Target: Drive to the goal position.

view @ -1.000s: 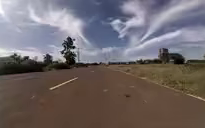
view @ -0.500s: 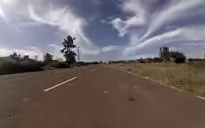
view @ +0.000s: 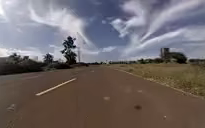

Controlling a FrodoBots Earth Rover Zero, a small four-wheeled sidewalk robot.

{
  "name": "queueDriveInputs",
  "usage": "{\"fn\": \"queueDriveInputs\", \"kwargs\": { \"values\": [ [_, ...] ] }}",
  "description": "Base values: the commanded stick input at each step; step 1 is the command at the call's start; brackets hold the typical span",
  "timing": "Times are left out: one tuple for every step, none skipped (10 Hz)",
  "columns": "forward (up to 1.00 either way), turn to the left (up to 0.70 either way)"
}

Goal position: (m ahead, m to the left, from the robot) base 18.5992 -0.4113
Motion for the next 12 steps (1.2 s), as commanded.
{"fn": "queueDriveInputs", "kwargs": {
  "values": [
    [0.70,-0.29],
    [0.70,0.00],
    [0.70,0.00],
    [0.70,0.00],
    [0.70,0.00],
    [0.70,0.00],
    [0.70,0.00],
    [0.70,0.00],
    [0.70,0.00],
    [0.70,0.00],
    [0.70,0.00],
    [0.70,0.00]
  ]
}}
